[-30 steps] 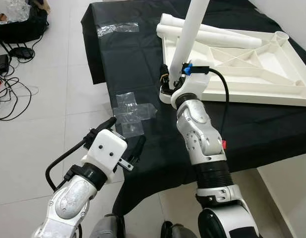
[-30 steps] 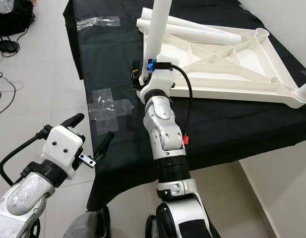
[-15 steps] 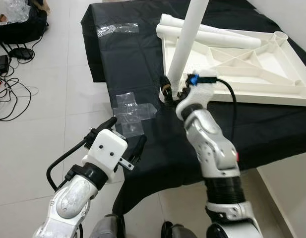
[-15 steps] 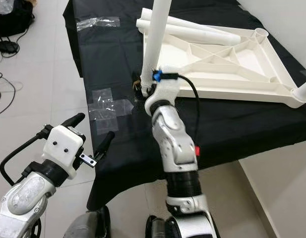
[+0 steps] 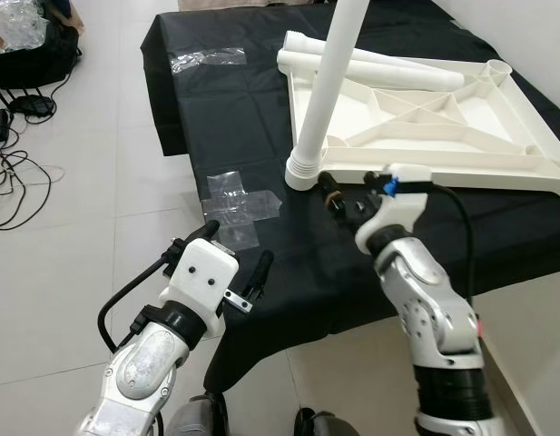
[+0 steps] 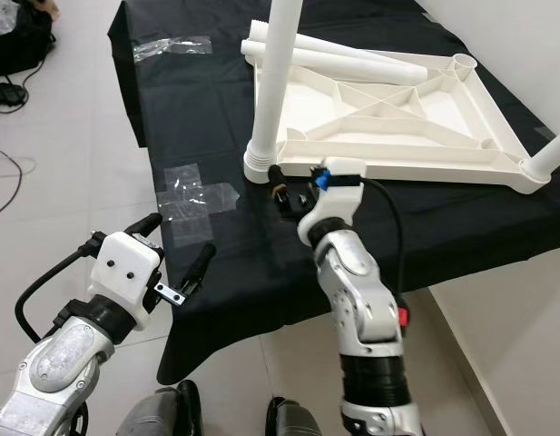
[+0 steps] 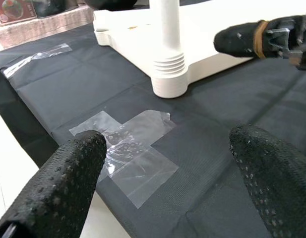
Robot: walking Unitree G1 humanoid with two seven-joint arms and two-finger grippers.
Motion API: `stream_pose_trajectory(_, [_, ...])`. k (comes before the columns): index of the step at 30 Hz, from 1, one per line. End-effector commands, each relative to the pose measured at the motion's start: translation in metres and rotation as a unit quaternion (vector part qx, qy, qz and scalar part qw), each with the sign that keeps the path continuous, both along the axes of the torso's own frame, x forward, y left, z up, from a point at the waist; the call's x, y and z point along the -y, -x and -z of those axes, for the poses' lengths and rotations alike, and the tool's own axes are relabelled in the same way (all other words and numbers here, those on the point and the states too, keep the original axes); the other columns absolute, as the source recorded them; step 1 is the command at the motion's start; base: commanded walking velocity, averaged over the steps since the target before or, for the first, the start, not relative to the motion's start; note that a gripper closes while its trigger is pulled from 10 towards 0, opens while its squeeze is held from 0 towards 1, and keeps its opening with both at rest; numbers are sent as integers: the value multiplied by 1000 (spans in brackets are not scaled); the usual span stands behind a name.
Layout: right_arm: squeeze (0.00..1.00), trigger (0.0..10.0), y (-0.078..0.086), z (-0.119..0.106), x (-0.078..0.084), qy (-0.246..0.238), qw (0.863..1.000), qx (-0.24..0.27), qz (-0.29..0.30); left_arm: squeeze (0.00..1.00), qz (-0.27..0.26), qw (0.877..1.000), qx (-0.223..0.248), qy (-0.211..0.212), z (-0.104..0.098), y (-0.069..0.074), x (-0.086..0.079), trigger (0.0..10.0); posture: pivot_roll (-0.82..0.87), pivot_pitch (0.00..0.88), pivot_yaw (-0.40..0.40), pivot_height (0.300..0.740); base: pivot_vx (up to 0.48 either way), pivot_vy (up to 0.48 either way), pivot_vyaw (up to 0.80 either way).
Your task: Building children table
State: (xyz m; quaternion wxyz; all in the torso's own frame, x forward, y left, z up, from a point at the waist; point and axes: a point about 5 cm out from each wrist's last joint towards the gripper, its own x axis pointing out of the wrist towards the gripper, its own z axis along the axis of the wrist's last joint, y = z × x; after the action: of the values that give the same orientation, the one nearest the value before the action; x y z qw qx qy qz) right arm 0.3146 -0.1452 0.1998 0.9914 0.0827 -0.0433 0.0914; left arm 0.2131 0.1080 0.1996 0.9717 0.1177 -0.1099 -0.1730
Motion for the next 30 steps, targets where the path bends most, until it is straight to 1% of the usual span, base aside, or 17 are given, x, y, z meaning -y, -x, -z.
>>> stream_pose_trajectory(1, [0,10000,4,3,5,12,1000,3,7,0,1,1000,-14,3,7,1,3,10000,84,156,-98,740,0,0,0])
stream_pose_trajectory(3, [0,10000,5,5,8,18,1000,0,13,0,1,1000,-16,9,7,0,4,10000,84,154,-98,740,0,0,0])
stream_pose_trajectory(5, [0,10000,6,5,10,22,1000,-1,14,0,0,1000,-17,11,8,-1,4,10000,82,148,-97,740,0,0,544])
stream_pose_trajectory(6, [0,10000,7,5,12,34,999,2,20,0,-6,1000,-21,11,9,-3,5,10000,81,142,-95,740,0,0,800])
stream_pose_trajectory(11, [0,10000,4,0,13,36,999,11,25,0,-11,1000,-22,7,9,-4,5,10000,82,137,-96,740,0,0,643])
stream_pose_trajectory(13, [0,10000,3,-1,14,34,999,11,30,0,-11,1000,-21,7,9,-5,5,10000,81,137,-96,740,0,0,0])
stream_pose_trajectory(14, [0,10000,0,-3,20,37,998,14,44,0,-19,999,-23,13,9,-6,4,10000,82,130,-98,740,0,0,0])
stream_pose_trajectory(18, [0,10000,-2,-5,26,36,998,17,57,0,-26,999,-22,20,8,-7,2,10000,82,129,-98,740,0,0,0])
stream_pose_trajectory(20, [0,10000,-9,-11,44,46,995,23,80,0,-34,999,-17,18,6,-9,-1,10000,80,125,-99,740,0,0,0])
stream_pose_trajectory(21, [0,10000,-9,-11,44,46,995,23,80,0,-34,999,-17,18,6,-9,-1,10000,80,125,-99,740,0,0,0])
stream_pose_trajectory(24, [0,10000,-13,-15,63,63,992,23,110,0,-43,999,-13,17,5,-11,-4,10000,81,127,-101,740,0,0,0])
stream_pose_trajectory(25, [0,10000,-13,-15,63,63,992,23,110,0,-43,999,-13,17,5,-11,-4,10000,81,127,-101,740,0,0,0])
stream_pose_trajectory(26, [0,10000,-14,-16,71,76,988,20,132,0,-45,999,-10,13,4,-11,-6,10000,81,127,-101,740,0,0,0])
stream_pose_trajectory(27, [0,10000,-16,-18,81,95,981,18,166,0,-48,999,-9,12,4,-12,-7,10000,78,129,-102,740,0,0,0])
stream_pose_trajectory(28, [0,10000,-16,-18,81,95,981,18,166,0,-48,999,-9,12,4,-12,-7,10000,78,129,-102,740,0,0,0])
stream_pose_trajectory(29, [0,10000,-16,-20,92,108,973,18,202,0,-50,999,-8,9,4,-13,-8,10000,78,130,-100,740,270,-266,0])
stream_pose_trajectory(30, [0,10000,-16,-20,92,108,973,18,202,0,-50,999,-8,9,4,-13,-8,10000,78,130,-100,740,270,-266,0])
